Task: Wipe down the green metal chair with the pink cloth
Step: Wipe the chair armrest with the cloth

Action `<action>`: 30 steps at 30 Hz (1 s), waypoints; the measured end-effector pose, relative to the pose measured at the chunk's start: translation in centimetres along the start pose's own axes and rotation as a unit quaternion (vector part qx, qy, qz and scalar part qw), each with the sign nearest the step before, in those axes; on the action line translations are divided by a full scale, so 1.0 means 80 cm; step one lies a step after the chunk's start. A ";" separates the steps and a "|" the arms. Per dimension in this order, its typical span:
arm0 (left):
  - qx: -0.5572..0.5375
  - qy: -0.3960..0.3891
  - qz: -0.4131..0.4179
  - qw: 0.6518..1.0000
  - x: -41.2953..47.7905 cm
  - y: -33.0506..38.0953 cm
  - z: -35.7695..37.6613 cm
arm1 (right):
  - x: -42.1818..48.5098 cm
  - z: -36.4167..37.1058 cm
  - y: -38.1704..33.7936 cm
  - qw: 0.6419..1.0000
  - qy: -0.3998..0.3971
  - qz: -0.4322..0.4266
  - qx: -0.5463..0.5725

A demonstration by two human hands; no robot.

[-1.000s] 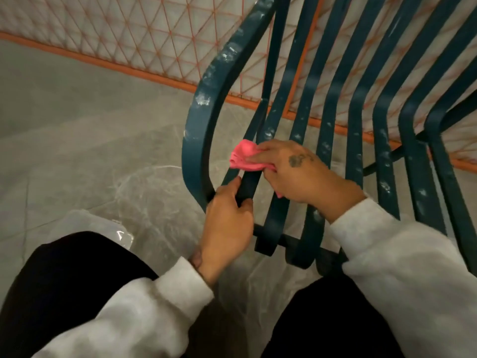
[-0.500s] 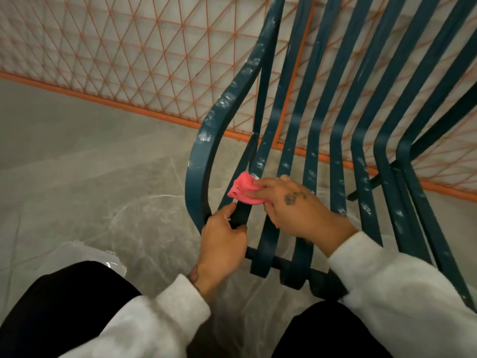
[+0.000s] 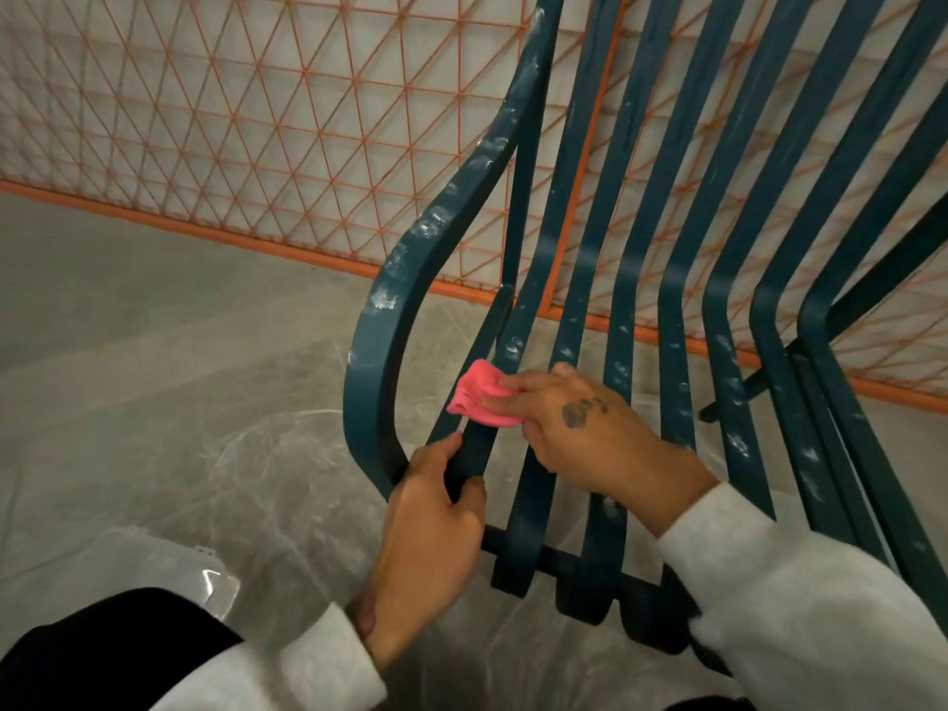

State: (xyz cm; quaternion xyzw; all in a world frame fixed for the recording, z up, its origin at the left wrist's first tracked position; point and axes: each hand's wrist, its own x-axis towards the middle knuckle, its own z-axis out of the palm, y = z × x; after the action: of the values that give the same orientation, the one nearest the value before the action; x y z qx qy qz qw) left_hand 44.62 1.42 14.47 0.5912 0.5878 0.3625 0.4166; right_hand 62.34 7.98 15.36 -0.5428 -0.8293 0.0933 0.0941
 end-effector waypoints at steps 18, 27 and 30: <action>-0.041 -0.037 -0.049 0.997 0.033 -0.012 0.017 | 0.042 -0.016 0.029 0.998 -0.010 0.067 0.019; -0.075 -0.029 -0.083 0.993 0.040 -0.014 0.022 | 0.006 -0.024 -0.012 0.996 -0.055 0.064 0.019; -0.069 -0.035 -0.071 0.994 0.042 -0.016 0.023 | -0.003 -0.023 -0.013 0.998 -0.036 0.054 0.016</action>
State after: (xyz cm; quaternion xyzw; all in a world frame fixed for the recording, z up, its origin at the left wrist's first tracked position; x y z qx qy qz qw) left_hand 45.96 4.63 12.37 0.5303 0.5864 0.3509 0.5018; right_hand 61.98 7.48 17.36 -0.5813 -0.8002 0.1311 0.0675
